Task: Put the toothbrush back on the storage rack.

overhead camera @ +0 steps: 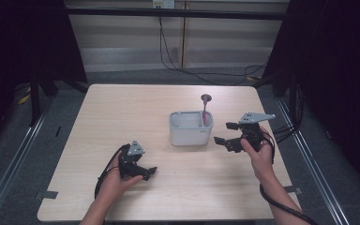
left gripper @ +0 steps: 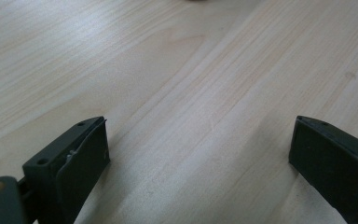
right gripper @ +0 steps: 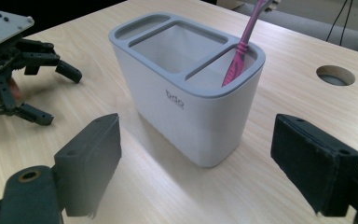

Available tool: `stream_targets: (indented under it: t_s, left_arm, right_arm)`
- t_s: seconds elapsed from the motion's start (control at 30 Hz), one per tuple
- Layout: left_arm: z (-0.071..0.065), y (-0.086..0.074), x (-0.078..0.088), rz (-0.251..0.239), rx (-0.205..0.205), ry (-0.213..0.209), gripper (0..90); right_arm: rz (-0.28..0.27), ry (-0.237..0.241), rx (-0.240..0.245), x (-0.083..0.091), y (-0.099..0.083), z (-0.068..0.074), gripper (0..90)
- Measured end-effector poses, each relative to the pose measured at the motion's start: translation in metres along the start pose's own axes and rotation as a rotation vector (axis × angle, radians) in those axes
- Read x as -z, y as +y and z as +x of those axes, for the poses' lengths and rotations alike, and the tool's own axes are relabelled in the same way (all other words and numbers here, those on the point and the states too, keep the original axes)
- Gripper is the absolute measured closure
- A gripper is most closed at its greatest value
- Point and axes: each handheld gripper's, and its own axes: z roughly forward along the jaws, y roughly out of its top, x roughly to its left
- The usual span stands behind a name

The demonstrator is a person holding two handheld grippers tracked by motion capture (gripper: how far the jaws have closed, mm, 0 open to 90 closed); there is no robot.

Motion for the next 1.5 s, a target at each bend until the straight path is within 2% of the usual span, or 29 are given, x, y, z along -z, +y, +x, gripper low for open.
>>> stream_targets:
  t_s: [0.37, 0.77, 0.8, 1.13, 1.23, 1.5]
  left_arm:
    - [0.0, 0.0, 0.0, 0.0, 0.001, -0.001, 4.4]
    - [0.0, 0.0, 0.0, 0.0, -0.001, 0.002, 4.4]
    - [0.0, 0.0, 0.0, -0.005, 0.009, 0.002, 4.4]
    - [0.0, 0.0, 0.0, 0.0, 0.0, 0.001, 4.4]
    - [0.0, 0.0, 0.0, -0.006, 0.009, 0.0, 4.4]
    - [0.0, 0.0, 0.0, 0.0, 0.001, 0.0, 4.4]
  right_arm:
    - [0.034, 0.012, 0.01, 0.002, -0.011, 0.0, 15.9]
    - [0.046, 0.021, 0.021, 0.007, -0.018, 0.002, 15.8]
    - [0.049, 0.022, 0.024, 0.007, -0.019, 0.002, 15.9]
    - [0.079, 0.034, 0.037, 0.01, -0.027, 0.003, 15.8]
    - [0.083, 0.038, 0.039, 0.011, -0.029, 0.003, 15.9]
    - [0.109, 0.038, 0.042, 0.014, -0.039, 0.002, 15.9]
